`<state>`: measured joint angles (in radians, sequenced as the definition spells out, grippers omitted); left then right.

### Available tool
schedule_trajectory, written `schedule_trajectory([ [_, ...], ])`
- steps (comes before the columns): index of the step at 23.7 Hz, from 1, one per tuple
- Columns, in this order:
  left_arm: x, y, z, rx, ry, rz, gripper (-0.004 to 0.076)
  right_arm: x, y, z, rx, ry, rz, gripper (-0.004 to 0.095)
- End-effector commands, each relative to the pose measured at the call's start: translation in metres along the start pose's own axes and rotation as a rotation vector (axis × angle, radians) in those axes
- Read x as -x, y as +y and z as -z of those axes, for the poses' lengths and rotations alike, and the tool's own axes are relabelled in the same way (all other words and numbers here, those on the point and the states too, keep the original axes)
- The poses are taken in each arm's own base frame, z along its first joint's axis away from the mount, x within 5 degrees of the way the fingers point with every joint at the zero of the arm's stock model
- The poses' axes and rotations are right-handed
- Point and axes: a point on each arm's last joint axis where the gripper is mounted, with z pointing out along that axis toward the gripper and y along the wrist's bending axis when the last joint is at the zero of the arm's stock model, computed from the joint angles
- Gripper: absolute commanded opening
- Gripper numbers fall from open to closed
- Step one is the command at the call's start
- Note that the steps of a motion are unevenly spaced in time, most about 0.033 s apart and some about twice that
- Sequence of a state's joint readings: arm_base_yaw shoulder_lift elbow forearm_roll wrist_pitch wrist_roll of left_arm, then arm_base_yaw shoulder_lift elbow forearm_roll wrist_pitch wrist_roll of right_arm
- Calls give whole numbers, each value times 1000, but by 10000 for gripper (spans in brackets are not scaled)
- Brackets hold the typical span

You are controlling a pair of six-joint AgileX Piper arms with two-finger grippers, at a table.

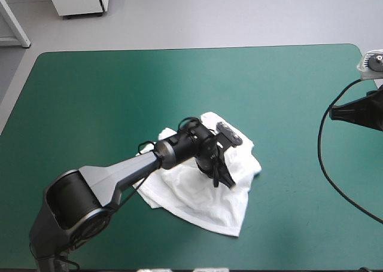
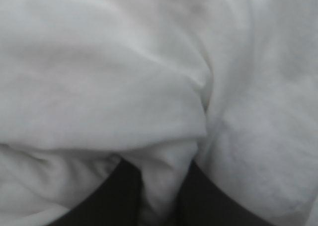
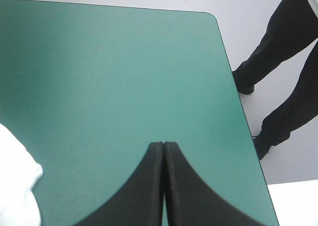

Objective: Fold the cloth

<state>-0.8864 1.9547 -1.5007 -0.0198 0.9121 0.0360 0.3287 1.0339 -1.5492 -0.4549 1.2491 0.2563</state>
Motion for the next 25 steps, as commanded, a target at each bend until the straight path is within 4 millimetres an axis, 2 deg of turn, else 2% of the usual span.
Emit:
schedule_trajectory([
  [1,9,-48,23,-113,-93,3,-10,4,-10,12,-39,-50,-18,-17],
  [4,16,-57,31,-124,-141,-3,-10,4,-9,12,-37,-49,-18,-17],
  [7,23,-56,38,-121,-179,-4,-8,4,-9,12,-30,-48,-23,-17],
  [8,28,-52,43,-111,-202,-3,17,4,-9,12,-30,-48,-23,-17],
  [10,35,-47,52,-110,-236,7,148,4,-8,12,-22,-46,-26,-17],
  [13,42,-41,74,-90,-226,-8,499,4,-8,12,-20,-45,-26,-17],
  [14,42,-39,82,-70,-201,-20,570,4,-8,12,-16,-44,-28,-17],
  [15,42,-36,95,-35,-185,-26,600,3,-6,12,-1,-40,-33,-17],
  [16,41,-32,111,4,-191,-24,596,3,-5,12,17,-36,-38,-17],
  [18,30,-13,154,152,-211,31,596,2,0,12,65,-24,-54,-17],
  [23,-5,21,211,174,-277,201,596,1,2,12,88,-18,-59,-17],
  [24,-18,27,228,166,-309,243,596,1,3,12,99,-15,-62,-17],
  [25,-25,32,233,167,-315,263,596,1,3,12,101,-14,-63,-17],
])
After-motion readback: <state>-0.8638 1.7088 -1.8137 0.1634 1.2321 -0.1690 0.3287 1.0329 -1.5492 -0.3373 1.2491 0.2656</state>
